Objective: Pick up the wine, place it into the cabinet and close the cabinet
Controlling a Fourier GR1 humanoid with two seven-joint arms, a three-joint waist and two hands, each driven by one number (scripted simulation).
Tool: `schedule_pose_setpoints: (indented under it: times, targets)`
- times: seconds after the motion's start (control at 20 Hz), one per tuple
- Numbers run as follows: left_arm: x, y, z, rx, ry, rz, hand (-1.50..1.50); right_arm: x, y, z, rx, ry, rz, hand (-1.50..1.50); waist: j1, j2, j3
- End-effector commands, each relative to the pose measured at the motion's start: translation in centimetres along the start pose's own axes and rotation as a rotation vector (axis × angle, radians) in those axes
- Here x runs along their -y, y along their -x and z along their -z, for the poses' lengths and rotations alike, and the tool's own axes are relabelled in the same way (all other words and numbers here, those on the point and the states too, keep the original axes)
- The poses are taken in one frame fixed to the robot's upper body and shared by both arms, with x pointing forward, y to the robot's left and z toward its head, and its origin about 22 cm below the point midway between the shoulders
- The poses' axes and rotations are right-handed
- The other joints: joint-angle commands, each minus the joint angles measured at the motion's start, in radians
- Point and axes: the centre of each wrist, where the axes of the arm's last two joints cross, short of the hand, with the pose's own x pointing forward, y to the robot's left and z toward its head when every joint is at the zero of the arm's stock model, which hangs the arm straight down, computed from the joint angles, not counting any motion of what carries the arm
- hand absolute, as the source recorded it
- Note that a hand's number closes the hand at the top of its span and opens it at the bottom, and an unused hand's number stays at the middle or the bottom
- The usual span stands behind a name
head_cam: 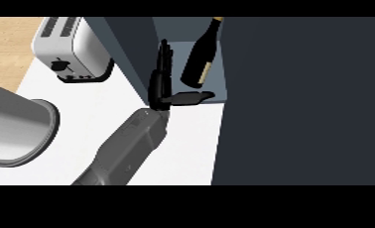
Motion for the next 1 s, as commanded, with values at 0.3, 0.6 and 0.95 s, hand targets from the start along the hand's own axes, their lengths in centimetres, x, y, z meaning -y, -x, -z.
schedule_pose_setpoints:
  times: [0.3, 0.6, 0.95]
  targets:
    - [2.4, -1.9, -7.6, 0.027, 0.045, -0.02, -1.5, -0.4, -1.7, -2.3, 0.016, 0.029, -0.013, -1.5, 0.034, -0.002, 0.0]
    - [2.4, -5.5, -11.0, 0.046, 0.021, -0.083, -1.5, 0.2, -1.8, -2.7, 0.009, 0.015, -0.016, -1.5, 0.036, -0.002, 0.0]
    - [1.4, -9.0, -14.0, 0.051, -0.028, -0.048, -1.5, 0.7, -1.8, -1.7, 0.014, 0.024, -0.015, -1.5, 0.036, -0.001, 0.0]
